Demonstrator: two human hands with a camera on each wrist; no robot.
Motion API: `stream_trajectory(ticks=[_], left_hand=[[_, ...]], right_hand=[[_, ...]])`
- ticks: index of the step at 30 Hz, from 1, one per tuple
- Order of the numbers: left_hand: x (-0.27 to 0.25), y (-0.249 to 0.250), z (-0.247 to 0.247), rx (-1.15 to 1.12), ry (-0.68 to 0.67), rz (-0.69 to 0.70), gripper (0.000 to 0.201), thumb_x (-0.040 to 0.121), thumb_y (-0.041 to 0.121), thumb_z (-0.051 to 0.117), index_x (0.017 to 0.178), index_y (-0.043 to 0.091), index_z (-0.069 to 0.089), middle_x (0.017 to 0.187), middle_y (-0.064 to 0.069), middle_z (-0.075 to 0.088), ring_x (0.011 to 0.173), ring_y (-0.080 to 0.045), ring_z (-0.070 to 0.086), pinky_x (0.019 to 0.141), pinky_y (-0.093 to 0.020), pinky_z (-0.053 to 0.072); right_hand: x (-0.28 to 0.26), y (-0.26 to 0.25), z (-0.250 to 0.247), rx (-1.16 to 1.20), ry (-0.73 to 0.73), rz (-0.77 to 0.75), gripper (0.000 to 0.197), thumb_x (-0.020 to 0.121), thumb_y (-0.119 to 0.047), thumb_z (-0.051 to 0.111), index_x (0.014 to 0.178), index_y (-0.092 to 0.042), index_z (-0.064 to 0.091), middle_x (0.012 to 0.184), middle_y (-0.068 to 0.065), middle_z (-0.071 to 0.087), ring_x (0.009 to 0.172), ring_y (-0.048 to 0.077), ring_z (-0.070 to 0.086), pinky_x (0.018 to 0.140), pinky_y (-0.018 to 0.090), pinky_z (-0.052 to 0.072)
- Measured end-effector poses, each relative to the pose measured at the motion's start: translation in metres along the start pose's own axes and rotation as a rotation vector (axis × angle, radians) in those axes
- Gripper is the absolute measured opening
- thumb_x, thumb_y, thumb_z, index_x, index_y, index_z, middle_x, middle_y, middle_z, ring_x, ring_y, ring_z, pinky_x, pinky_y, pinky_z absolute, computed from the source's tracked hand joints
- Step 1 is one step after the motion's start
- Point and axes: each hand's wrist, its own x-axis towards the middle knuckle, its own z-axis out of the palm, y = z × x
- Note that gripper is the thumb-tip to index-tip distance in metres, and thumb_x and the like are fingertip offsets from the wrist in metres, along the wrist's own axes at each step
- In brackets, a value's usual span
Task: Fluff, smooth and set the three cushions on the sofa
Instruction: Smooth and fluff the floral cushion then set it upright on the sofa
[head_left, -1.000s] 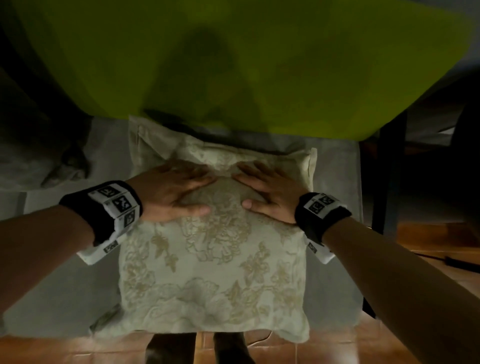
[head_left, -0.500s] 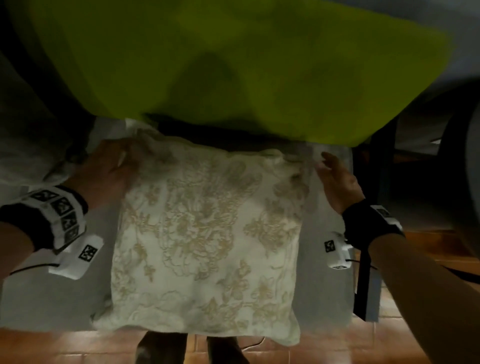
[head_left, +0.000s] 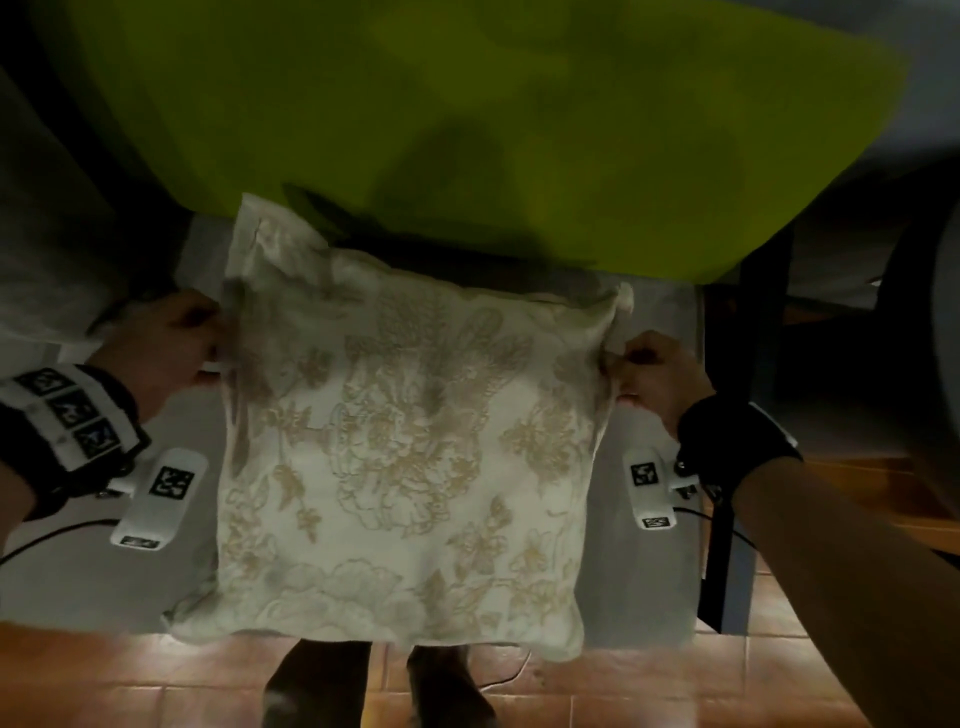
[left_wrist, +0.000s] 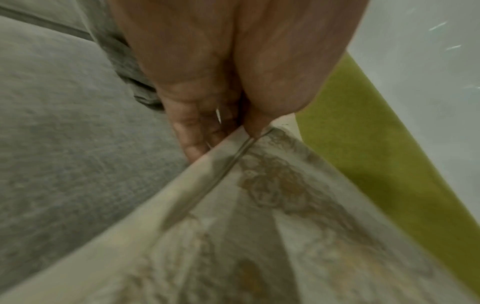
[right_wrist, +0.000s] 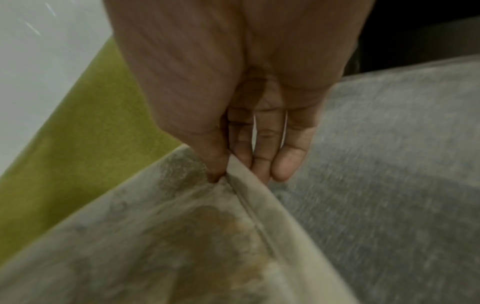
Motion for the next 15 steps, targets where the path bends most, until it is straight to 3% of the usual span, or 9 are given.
stream_trajectory(ticks=[3, 4, 6, 7, 8, 10, 11, 13, 15], left_hand=[[-0.006, 0.000, 0.005, -0.029, 0.069, -0.019, 0.029, 0.104, 0.009, 0.041, 0.083, 0.027, 0.048, 0.088, -0.003, 0.056, 0.072, -0.021, 0.054, 0.045, -0.027, 0.055], [-0.004, -0.002, 0.006, -0.003, 0.068, -0.016, 0.027, 0.104, 0.010, 0.043, 0.084, 0.027, 0.049, 0.088, -0.003, 0.057, 0.071, -0.020, 0.056, 0.047, -0.030, 0.056], [-0.010, -0.002, 0.002, 0.025, 0.095, 0.032, 0.022, 0.103, 0.014, 0.047, 0.085, 0.025, 0.051, 0.091, -0.006, 0.057, 0.072, -0.021, 0.057, 0.050, -0.031, 0.057], [-0.014, -0.005, -0.006, 0.125, 0.143, 0.082, 0.014, 0.102, 0.023, 0.051, 0.089, 0.027, 0.053, 0.097, -0.009, 0.058, 0.075, -0.024, 0.059, 0.052, -0.030, 0.058], [-0.018, -0.011, -0.016, 0.239, 0.173, 0.130, 0.009, 0.098, 0.040, 0.056, 0.097, 0.031, 0.055, 0.105, -0.010, 0.059, 0.083, -0.029, 0.061, 0.061, -0.034, 0.061], [-0.033, -0.025, -0.029, 0.519, 0.231, 0.304, 0.042, 0.085, 0.072, 0.053, 0.119, 0.048, 0.050, 0.126, -0.006, 0.057, 0.112, -0.037, 0.058, 0.090, -0.053, 0.054], [-0.056, -0.023, -0.023, 0.603, 0.191, 0.401, 0.050, 0.084, 0.076, 0.048, 0.129, 0.057, 0.040, 0.141, 0.001, 0.049, 0.130, -0.032, 0.048, 0.103, -0.055, 0.044], [-0.112, -0.021, 0.008, 0.634, 0.023, 0.460, 0.069, 0.086, 0.071, 0.050, 0.144, 0.063, 0.015, 0.163, 0.018, 0.009, 0.150, -0.017, 0.018, 0.115, -0.050, 0.029], [-0.150, -0.034, 0.041, 0.663, -0.065, 0.454, 0.090, 0.081, 0.073, 0.056, 0.151, 0.059, 0.000, 0.158, 0.030, -0.024, 0.153, -0.017, -0.002, 0.117, -0.053, 0.023]], right_hand=[[0.005, 0.006, -0.004, -0.131, 0.034, -0.015, 0.021, 0.091, -0.018, 0.076, 0.087, -0.015, 0.055, 0.084, 0.015, 0.058, 0.067, 0.027, 0.061, 0.070, 0.044, 0.058], [0.008, 0.009, -0.002, -0.248, 0.062, -0.067, 0.019, 0.093, -0.020, 0.073, 0.088, -0.015, 0.056, 0.085, 0.016, 0.059, 0.073, 0.031, 0.064, 0.071, 0.046, 0.057], [0.001, 0.010, 0.004, -0.562, 0.129, -0.225, 0.015, 0.098, -0.028, 0.062, 0.104, -0.014, 0.060, 0.098, 0.014, 0.065, 0.094, 0.037, 0.066, 0.073, 0.040, 0.051], [-0.008, 0.010, 0.005, -0.697, 0.150, -0.338, 0.029, 0.099, -0.034, 0.053, 0.118, -0.013, 0.060, 0.113, 0.014, 0.065, 0.108, 0.038, 0.063, 0.080, 0.039, 0.049], [-0.020, 0.012, 0.005, -0.765, 0.140, -0.449, 0.044, 0.100, -0.041, 0.045, 0.132, -0.014, 0.055, 0.131, 0.013, 0.060, 0.122, 0.037, 0.056, 0.092, 0.041, 0.047], [-0.057, 0.015, 0.007, -0.853, 0.110, -0.611, 0.062, 0.101, -0.053, 0.033, 0.154, -0.020, 0.034, 0.160, 0.009, 0.036, 0.148, 0.032, 0.032, 0.116, 0.048, 0.032], [-0.080, 0.019, 0.012, -0.886, 0.067, -0.659, 0.068, 0.101, -0.058, 0.030, 0.159, -0.023, 0.022, 0.167, 0.007, 0.022, 0.155, 0.030, 0.017, 0.122, 0.050, 0.022], [-0.129, 0.029, 0.030, -0.912, -0.062, -0.692, 0.080, 0.099, -0.068, 0.026, 0.162, -0.027, -0.004, 0.171, 0.005, -0.005, 0.157, 0.029, -0.010, 0.125, 0.054, 0.003], [-0.165, 0.044, 0.057, -0.841, -0.166, -0.691, 0.092, 0.093, -0.077, 0.025, 0.159, -0.032, -0.019, 0.169, 0.004, -0.022, 0.154, 0.029, -0.023, 0.123, 0.057, -0.008]])
